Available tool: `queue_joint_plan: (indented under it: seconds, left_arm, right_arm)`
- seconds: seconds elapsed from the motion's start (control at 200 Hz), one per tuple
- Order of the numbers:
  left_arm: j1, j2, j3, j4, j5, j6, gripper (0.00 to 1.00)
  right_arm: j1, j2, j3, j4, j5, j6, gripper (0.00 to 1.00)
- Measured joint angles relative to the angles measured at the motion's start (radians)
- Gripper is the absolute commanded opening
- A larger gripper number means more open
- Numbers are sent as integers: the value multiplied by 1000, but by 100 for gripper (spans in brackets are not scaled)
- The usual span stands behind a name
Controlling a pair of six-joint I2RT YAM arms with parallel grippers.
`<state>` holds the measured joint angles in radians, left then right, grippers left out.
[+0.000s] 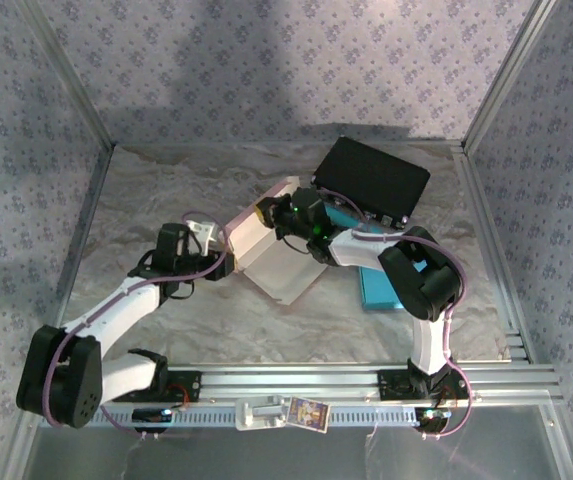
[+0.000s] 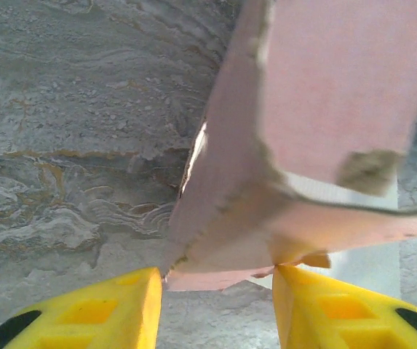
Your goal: Fold the paper box
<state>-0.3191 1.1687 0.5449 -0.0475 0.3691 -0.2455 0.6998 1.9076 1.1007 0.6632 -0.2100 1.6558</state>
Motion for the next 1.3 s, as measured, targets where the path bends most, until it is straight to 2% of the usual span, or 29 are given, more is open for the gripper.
queue_joint_plan:
  seconds: [0.23, 0.495, 0.855, 1.299]
  left_arm:
    - [-17, 54, 5, -2, -17, 57, 35]
    - [-39, 90, 46, 0, -25, 80, 34]
    - [-127, 114, 49, 9, -135, 5, 33]
    - [-142, 117, 49, 28, -219, -45, 23]
  right_arm:
    - [0, 8, -46, 71, -33, 1, 0]
    - [-9, 31, -53, 129, -56, 4, 0]
    - [-12, 74, -117, 296, -68, 23, 0]
    - [-12, 88, -122, 336, -64, 64, 0]
